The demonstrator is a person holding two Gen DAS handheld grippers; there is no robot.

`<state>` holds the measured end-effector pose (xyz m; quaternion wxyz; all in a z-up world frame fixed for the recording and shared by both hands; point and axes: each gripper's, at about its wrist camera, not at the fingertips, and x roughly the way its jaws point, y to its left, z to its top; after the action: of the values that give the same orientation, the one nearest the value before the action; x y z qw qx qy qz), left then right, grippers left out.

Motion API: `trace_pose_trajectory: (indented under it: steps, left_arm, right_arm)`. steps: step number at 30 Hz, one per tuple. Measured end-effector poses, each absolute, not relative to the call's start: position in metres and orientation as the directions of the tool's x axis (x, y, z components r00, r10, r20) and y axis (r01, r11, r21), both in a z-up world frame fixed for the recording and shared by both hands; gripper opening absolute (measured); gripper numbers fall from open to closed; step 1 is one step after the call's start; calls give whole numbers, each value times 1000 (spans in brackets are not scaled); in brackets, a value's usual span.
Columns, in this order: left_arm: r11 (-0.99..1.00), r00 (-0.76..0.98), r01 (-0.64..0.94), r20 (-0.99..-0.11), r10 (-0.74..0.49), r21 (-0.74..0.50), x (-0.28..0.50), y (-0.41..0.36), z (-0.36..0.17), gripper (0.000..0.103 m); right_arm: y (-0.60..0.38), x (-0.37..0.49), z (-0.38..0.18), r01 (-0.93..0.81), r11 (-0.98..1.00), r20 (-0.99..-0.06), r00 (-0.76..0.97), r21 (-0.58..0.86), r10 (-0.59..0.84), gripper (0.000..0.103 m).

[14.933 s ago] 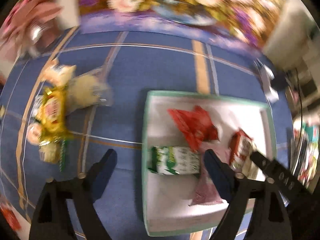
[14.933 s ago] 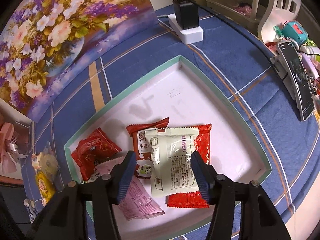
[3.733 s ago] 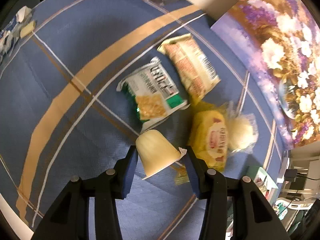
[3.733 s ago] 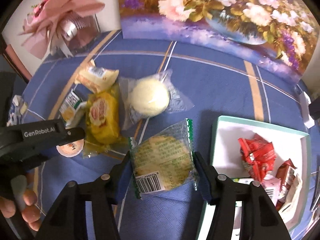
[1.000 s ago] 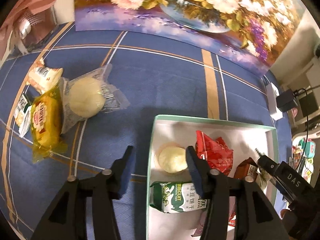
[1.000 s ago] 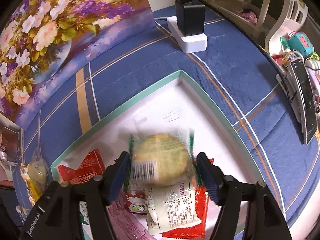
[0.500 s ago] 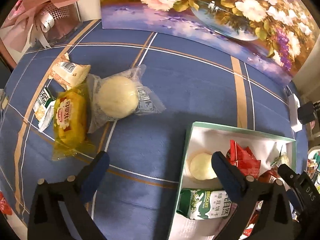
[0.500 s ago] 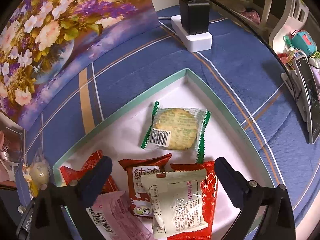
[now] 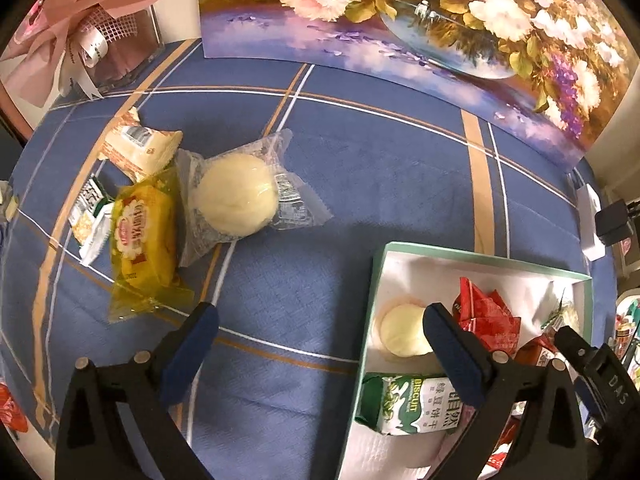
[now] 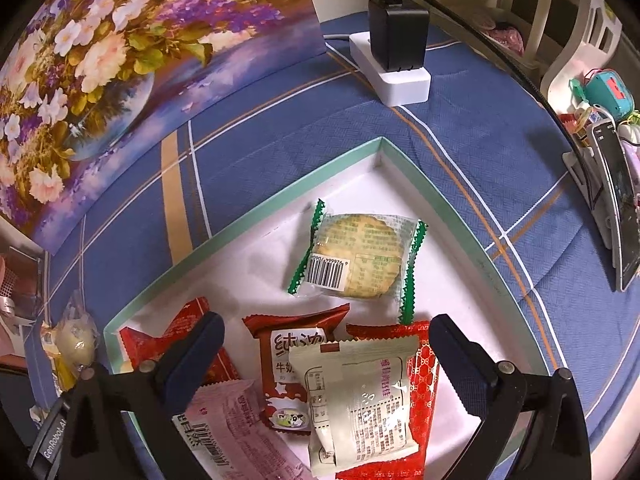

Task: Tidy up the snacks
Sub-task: 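Withdraw both tools from the tray back toward the snack pile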

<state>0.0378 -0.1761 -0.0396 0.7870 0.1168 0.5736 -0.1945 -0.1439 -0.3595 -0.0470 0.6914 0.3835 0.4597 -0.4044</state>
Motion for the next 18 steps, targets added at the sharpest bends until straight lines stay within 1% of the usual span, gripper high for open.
trace_pose_trajectory:
  steps: [2,4,9,12,16,18]
  left_arm:
    - [902,295,432,-942,-158,-16,37,-174,-35,102]
    - [902,302,431,-939,-165,-20,36,-173,-29,102]
    - [904,328,426,-928,-179,-24,35,-166,-12,102]
    - [918,366,396,-917,-156,3,35,-157,2,102]
    - [930,341,367,-925,-170,-35,43,-142,12,102]
    - [936,333,351,-930,-155,-30,46,-135,14,102]
  right_arm:
    - [-356,-143,-42,912,383,-945,242,144,-221,103]
    - [-348,-141,-36,910,394,-941,235,125,-244,103]
    - [-333,-131,-28,890,433,-935,265,144,-235,103]
    - [-323,-123,-23,879,460,-935,261,127,-241,103]
    - [-307,-115,-21,862,483,-936,284,154,-207,103]
    - [-299,-113,-21,858,486,-938,291,170,-186,103]
